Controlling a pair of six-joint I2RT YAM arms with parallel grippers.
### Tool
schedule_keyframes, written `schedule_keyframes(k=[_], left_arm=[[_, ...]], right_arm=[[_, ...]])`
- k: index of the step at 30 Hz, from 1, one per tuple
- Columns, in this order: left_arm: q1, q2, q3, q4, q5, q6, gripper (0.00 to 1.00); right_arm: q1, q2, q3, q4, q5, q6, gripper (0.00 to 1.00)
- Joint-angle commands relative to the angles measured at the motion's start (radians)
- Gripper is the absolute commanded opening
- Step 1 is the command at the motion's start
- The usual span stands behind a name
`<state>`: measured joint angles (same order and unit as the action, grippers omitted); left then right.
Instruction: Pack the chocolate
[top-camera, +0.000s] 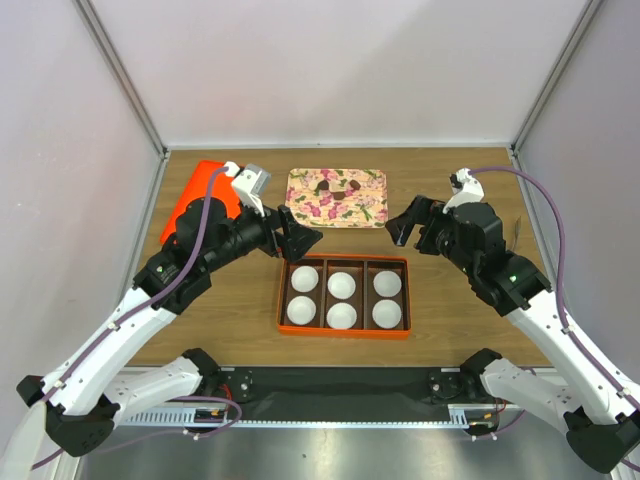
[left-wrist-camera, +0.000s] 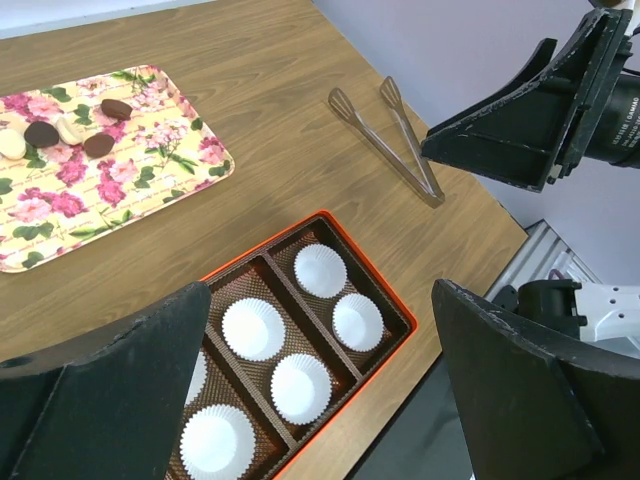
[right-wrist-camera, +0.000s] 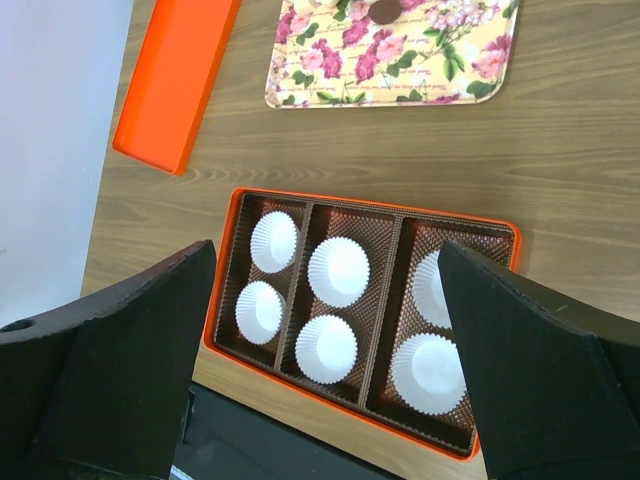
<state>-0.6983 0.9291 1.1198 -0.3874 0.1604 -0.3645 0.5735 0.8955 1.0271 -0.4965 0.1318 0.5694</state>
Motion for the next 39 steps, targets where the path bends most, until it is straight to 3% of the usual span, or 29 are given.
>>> schedule_keyframes(k=[1, 6, 11, 16, 19, 20, 26, 31, 37, 39], left_arm=[[-0.004, -0.016, 0.006, 0.007, -0.022, 0.029, 1.0], [-0.004, -0.026, 0.002, -0.001, -0.056, 0.033, 1.0], [-0.004, -0.044, -0.023, -0.021, -0.107, 0.036, 1.0], [-0.004, -0.094, -0.055, -0.027, -0.145, 0.044, 1.0], [-0.004, -0.119, -0.06, -0.021, -0.177, 0.038, 1.0], [-0.004, -0.124, -0.058, -0.019, -0.186, 0.036, 1.0], [-0.004, -0.162, -0.08, -0.034, -0.232, 0.047, 1.0], [-0.003, -0.176, -0.086, -0.044, -0.242, 0.047, 1.0], [-0.003, -0.184, -0.126, -0.012, -0.204, 0.042, 1.0], [-0.003, -0.177, -0.149, 0.002, -0.187, 0.039, 1.0]], right_arm=[[-0.004, -0.012, 0.024, 0.035, -0.011, 0.007, 1.0], [-0.004, -0.017, 0.027, 0.044, 0.006, -0.005, 1.0], [-0.03, 0.042, 0.013, 0.15, -0.078, -0.176, 1.0], [-0.09, 0.344, 0.111, 0.291, -0.006, -0.316, 0.94], [-0.159, 0.584, 0.241, 0.3, -0.014, -0.335, 0.77], [-0.182, 0.635, 0.275, 0.299, -0.017, -0.344, 0.67], [-0.192, 0.936, 0.534, 0.268, -0.064, -0.424, 0.49], [-0.263, 0.936, 0.611, 0.063, 0.118, -0.362, 0.53], [-0.548, 0.712, 0.421, -0.112, 0.073, -0.284, 0.61], [-0.605, 0.619, 0.352, -0.157, 0.066, -0.269, 0.75]])
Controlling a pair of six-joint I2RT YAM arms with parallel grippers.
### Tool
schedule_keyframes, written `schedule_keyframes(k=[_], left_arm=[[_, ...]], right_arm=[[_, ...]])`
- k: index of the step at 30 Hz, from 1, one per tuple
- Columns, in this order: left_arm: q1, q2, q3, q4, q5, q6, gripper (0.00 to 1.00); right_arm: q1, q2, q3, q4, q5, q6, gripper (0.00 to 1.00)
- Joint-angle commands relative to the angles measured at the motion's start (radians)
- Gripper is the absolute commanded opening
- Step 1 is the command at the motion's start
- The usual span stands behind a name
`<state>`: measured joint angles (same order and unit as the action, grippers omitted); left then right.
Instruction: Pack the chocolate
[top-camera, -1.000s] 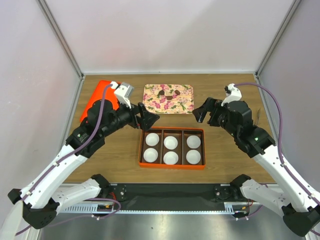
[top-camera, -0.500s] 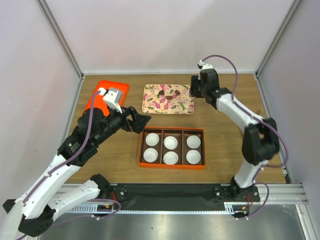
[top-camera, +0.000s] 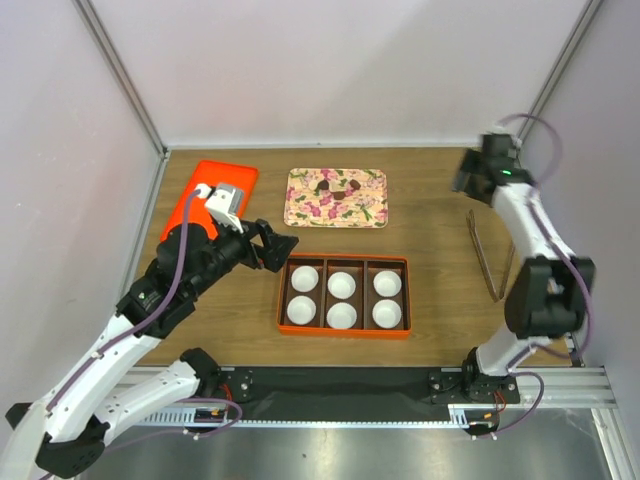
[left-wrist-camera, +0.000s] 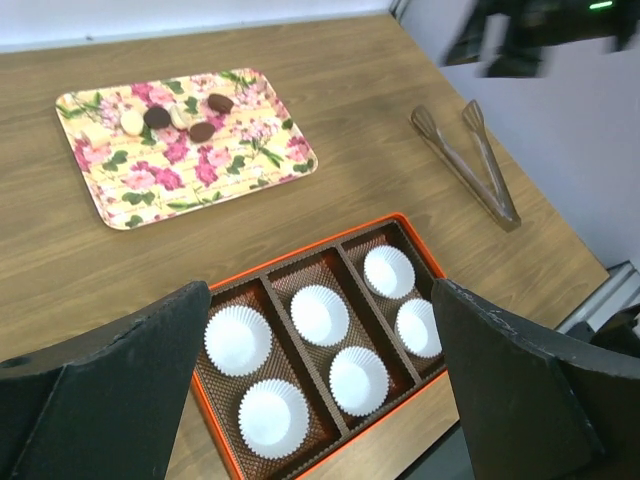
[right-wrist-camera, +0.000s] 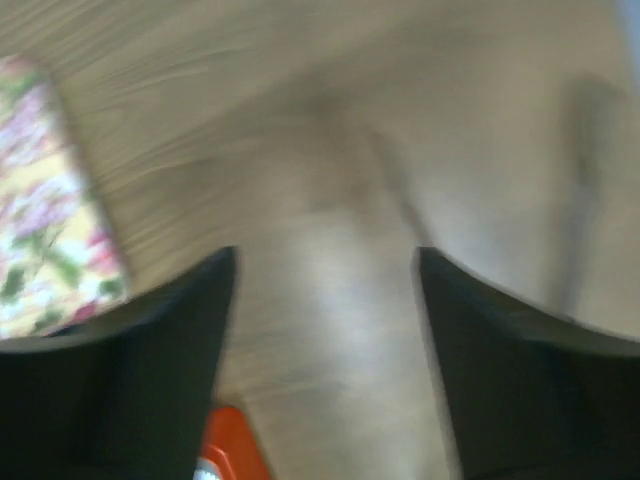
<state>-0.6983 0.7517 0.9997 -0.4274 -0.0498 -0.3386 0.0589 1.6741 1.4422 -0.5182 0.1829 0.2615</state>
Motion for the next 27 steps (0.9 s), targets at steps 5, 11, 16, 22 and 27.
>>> schedule_keyframes(k=[5, 11, 16, 22, 27], left_arm=[[-0.003, 0.032, -0.033, 0.064, 0.102, 0.009, 1.0], [-0.004, 0.064, 0.002, 0.064, 0.159, 0.022, 1.0], [-0.003, 0.092, 0.027, 0.042, 0.18, 0.03, 1.0], [-0.004, 0.13, 0.06, 0.021, 0.192, 0.013, 1.0], [-0.004, 0.132, 0.062, 0.035, 0.206, -0.02, 1.0]], right_arm=[[-0.22, -0.244, -0.124, -0.209, 0.07, 0.054, 1.0], [-0.329, -0.287, -0.25, -0.191, -0.023, 0.053, 1.0], [-0.381, -0.226, -0.327, -0.154, -0.095, 0.03, 1.0], [-0.413, -0.22, -0.351, -0.148, -0.092, -0.014, 1.0], [-0.43, -0.228, -0.432, -0.092, -0.163, -0.038, 1.0]])
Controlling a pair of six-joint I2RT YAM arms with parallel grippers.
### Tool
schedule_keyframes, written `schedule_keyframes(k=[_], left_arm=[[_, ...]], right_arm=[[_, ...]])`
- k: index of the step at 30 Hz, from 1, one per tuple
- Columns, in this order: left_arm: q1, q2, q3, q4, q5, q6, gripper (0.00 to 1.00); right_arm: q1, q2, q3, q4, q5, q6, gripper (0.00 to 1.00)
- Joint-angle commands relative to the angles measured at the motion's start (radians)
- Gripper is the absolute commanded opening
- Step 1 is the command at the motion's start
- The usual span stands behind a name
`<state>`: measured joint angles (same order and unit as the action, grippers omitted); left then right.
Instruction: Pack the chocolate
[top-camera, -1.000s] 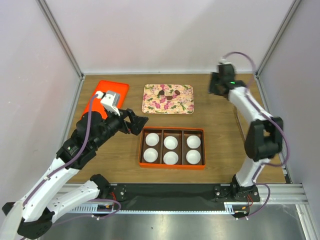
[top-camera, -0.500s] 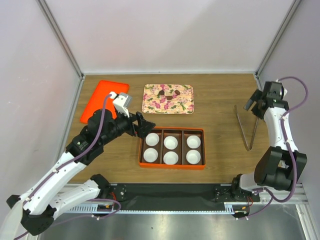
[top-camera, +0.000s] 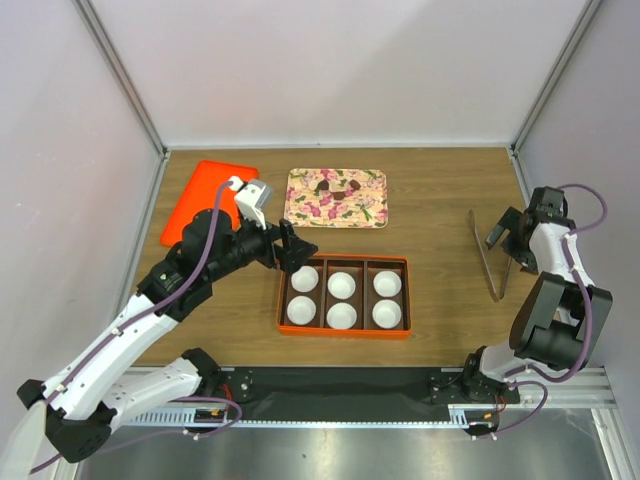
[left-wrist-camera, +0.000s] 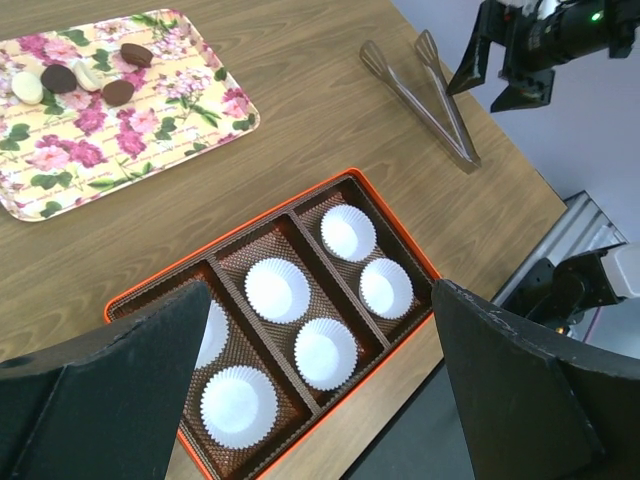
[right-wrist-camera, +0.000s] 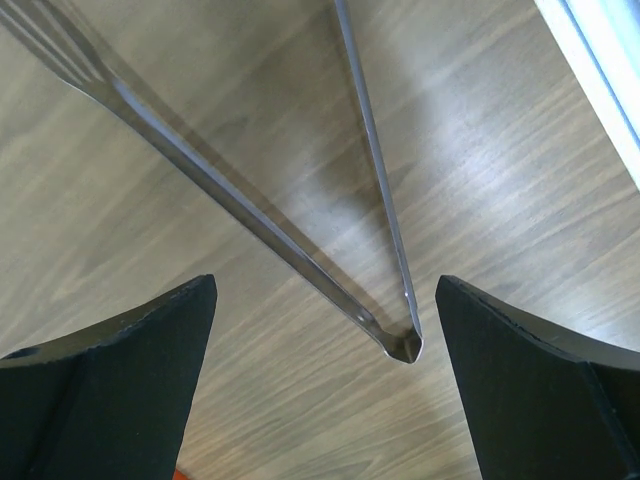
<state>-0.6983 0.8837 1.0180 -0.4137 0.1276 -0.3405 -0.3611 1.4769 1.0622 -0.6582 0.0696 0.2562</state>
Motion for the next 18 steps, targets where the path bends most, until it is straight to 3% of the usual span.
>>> schedule_keyframes(k=[1, 18], left_arm=[[-0.003, 0.0, 0.047, 0.018, 0.03, -0.02, 1.0], [-0.003, -0.051, 0.011, 0.033, 0.024, 0.003, 1.0]], right_arm=[[-0.01, -0.041, -0.076, 0.058, -0.047, -0.032, 0.99], [-0.012, -0.032, -0.153, 0.186, -0.057, -0.097, 1.0]])
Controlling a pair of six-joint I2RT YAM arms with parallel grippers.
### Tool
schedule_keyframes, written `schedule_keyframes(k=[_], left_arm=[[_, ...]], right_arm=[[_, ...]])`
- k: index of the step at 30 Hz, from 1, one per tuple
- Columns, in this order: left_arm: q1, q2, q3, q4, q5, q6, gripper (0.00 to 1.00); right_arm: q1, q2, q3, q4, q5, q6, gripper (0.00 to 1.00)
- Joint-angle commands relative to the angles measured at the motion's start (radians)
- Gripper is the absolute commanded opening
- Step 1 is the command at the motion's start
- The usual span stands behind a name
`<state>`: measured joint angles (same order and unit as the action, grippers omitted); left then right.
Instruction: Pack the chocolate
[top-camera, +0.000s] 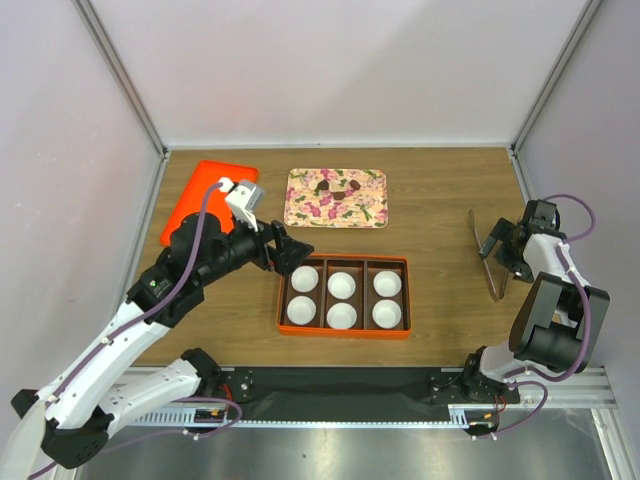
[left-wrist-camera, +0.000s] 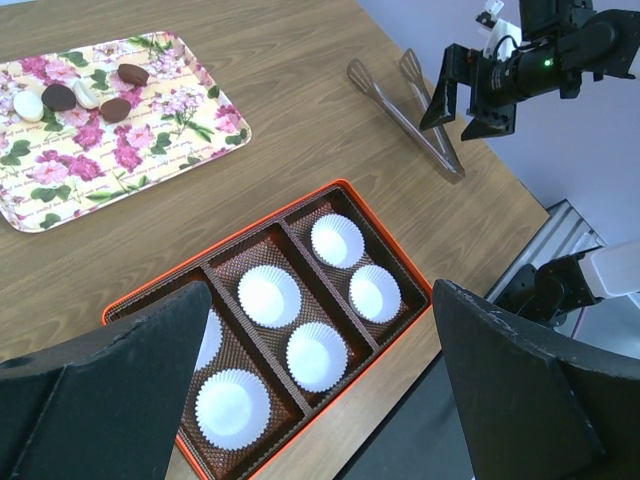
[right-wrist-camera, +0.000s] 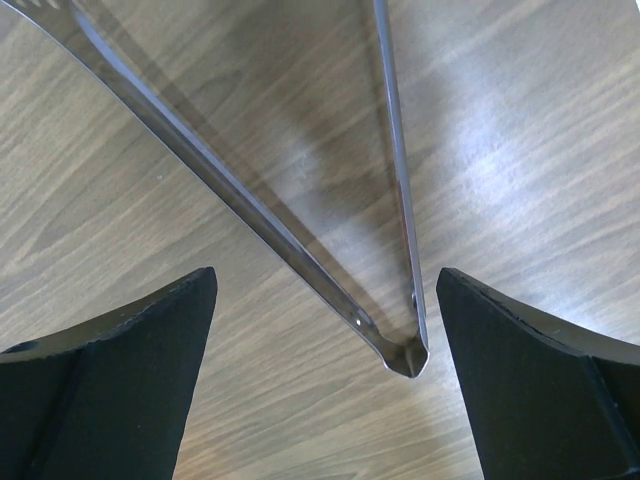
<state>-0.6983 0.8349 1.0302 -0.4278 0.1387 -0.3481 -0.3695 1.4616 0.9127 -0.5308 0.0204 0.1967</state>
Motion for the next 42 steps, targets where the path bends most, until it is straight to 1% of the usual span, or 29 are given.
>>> schedule_keyframes(k=[1, 4, 9, 14, 16, 20, 21, 22, 27, 32, 33, 39, 42], left_arm=[[-0.003, 0.001, -0.001, 0.049, 0.013, 0.012, 1.0], [-0.004, 0.006, 0.007, 0.049, 0.016, 0.029, 1.0], [-0.004, 0.003, -0.013, 0.08, 0.004, 0.047, 1.0], [-0.004, 0.012, -0.01, 0.083, 0.006, 0.08, 1.0], [-0.004, 0.009, -0.015, 0.086, -0.004, 0.087, 1.0], [-0.004, -0.003, -0.031, 0.096, -0.01, 0.087, 1.0], [-0.004, -0.01, -0.035, 0.104, -0.011, 0.086, 1.0], [-0.004, -0.011, -0.039, 0.11, -0.011, 0.084, 1.0], [-0.004, -0.029, -0.059, 0.123, -0.024, 0.081, 1.0], [-0.006, -0.03, -0.062, 0.127, -0.027, 0.089, 1.0], [-0.004, -0.03, -0.061, 0.129, -0.025, 0.09, 1.0], [-0.006, -0.036, -0.061, 0.13, -0.024, 0.087, 1.0], [-0.004, -0.04, -0.067, 0.135, -0.028, 0.08, 1.0]], right_arm=[[-0.003, -0.015, -0.008, 0.067, -0.008, -0.042, 1.0], [-0.005, -0.024, -0.024, 0.087, 0.018, -0.068, 1.0], [-0.005, -0.052, -0.073, 0.138, -0.011, -0.129, 1.0], [-0.005, -0.032, -0.074, 0.143, -0.011, -0.143, 1.0], [-0.005, -0.02, -0.072, 0.152, -0.036, -0.144, 1.0], [0.017, 0.041, -0.045, 0.166, -0.022, -0.155, 0.99], [0.039, 0.054, -0.035, 0.166, 0.037, -0.164, 1.0], [0.047, 0.063, -0.028, 0.167, 0.052, -0.174, 1.0], [0.052, 0.095, -0.023, 0.218, 0.021, -0.194, 0.97], [0.087, 0.135, -0.024, 0.236, 0.068, -0.194, 0.96], [0.089, 0.138, -0.034, 0.242, 0.066, -0.212, 0.95], [0.083, 0.158, -0.054, 0.269, -0.006, -0.201, 0.93], [0.081, 0.167, -0.058, 0.268, -0.002, -0.201, 0.92]])
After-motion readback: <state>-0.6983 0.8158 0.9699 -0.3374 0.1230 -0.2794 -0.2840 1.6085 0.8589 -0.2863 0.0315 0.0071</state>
